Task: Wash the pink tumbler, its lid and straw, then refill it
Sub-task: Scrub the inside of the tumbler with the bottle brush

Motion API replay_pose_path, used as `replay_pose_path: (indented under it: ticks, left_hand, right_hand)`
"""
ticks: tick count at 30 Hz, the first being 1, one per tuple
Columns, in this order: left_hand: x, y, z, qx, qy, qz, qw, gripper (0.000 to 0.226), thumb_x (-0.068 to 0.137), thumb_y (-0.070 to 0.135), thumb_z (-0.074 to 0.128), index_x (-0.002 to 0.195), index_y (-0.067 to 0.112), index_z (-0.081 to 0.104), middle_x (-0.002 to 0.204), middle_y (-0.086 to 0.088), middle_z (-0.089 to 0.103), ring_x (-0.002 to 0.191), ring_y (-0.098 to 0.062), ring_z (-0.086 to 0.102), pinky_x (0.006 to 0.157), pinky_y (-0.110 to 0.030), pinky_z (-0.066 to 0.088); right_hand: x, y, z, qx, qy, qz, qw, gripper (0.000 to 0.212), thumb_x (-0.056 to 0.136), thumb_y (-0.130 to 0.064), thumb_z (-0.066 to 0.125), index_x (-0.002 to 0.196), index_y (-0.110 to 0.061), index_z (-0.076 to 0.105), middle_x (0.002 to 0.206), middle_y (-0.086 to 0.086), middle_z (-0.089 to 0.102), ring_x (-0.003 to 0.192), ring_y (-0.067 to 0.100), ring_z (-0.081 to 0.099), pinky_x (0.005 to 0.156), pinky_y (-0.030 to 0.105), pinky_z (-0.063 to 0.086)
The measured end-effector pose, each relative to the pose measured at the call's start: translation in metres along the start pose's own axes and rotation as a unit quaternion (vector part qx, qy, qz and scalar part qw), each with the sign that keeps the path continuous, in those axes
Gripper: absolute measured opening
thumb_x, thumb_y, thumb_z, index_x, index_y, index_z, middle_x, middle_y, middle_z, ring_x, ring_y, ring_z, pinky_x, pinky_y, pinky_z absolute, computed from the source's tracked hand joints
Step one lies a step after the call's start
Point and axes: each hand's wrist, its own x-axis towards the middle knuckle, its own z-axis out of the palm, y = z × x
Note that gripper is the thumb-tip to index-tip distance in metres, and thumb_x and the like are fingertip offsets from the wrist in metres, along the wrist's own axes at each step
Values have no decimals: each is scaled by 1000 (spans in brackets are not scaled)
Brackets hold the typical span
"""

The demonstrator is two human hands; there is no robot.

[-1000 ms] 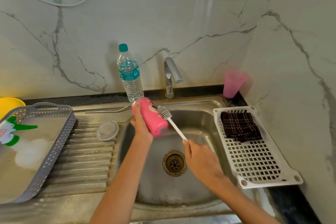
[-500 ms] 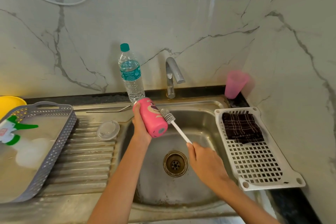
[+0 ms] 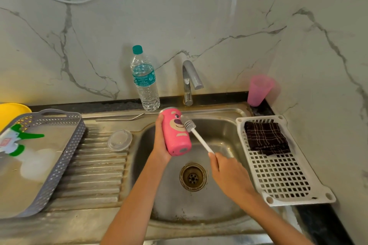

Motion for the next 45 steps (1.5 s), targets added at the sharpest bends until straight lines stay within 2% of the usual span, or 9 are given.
replay_pose_path:
  ticks: [4,9,15,19,22,25,33,39,45]
  left_hand:
    - [-7,-11,8,16,-37,-32,999,69,83,63,62,132,14,56,113,-14,69,97,-31,69,80,-44,59]
    - [-3,2,13,66,-26,-20,997,64,84,64,59,128,17,58,113,-13,72,97,-30,71,77,-44,59]
    - [-2,9,17,67,48,10,997,45,83,55,67,112,21,61,84,-5,77,78,-24,73,64,-39,60]
    - [3,13,9,16,59,-2,998,49,82,57,67,114,20,62,81,-6,76,70,-23,73,60,-39,61]
    - [-2,-7,12,49,45,-31,997,53,82,58,66,114,17,63,84,-7,75,73,-23,72,67,-38,61]
    - [-6,-21,17,40,42,-42,997,57,80,60,67,115,15,64,90,-9,74,79,-25,71,73,-39,60]
    - [9,16,-3,-30,56,13,998,56,82,63,62,116,18,65,93,-8,73,83,-25,70,78,-43,59]
    - [-7,-12,12,-10,26,-12,1000,48,86,58,62,110,17,65,88,-8,74,76,-22,72,67,-38,61]
    - [3,15,-1,-57,21,44,997,47,87,58,58,113,19,64,86,-7,75,74,-23,73,61,-36,60]
  right_hand:
    - [26,-6,-6,21,24,33,999,39,102,-44,21,83,-21,46,65,-5,49,65,19,50,59,32,36]
    - [27,-11,-5,45,43,30,998,37,103,-43,22,83,-21,43,74,0,54,75,25,54,64,34,39]
    - [16,-15,4,42,31,-2,999,41,102,-45,22,83,-20,48,67,-1,53,69,26,57,61,36,43]
    - [-7,-7,13,20,10,-8,1000,41,102,-45,21,88,-21,50,63,-2,53,62,24,55,57,34,38]
    - [16,-8,10,-1,41,13,999,46,103,-43,21,101,-14,57,79,5,61,79,28,62,62,34,43]
    - [41,-13,11,-9,43,21,999,46,104,-40,21,107,-10,56,92,11,66,90,32,62,65,32,36]
    - [-5,-1,20,-112,47,-25,992,42,103,-42,18,107,-20,54,82,1,68,77,23,67,53,27,36]
    - [38,-11,12,-87,84,-3,993,43,104,-40,20,110,-13,53,94,9,68,87,30,66,59,32,36]
    - [-11,-1,18,-114,51,-36,992,42,103,-43,17,104,-20,52,80,1,67,75,22,68,56,30,48]
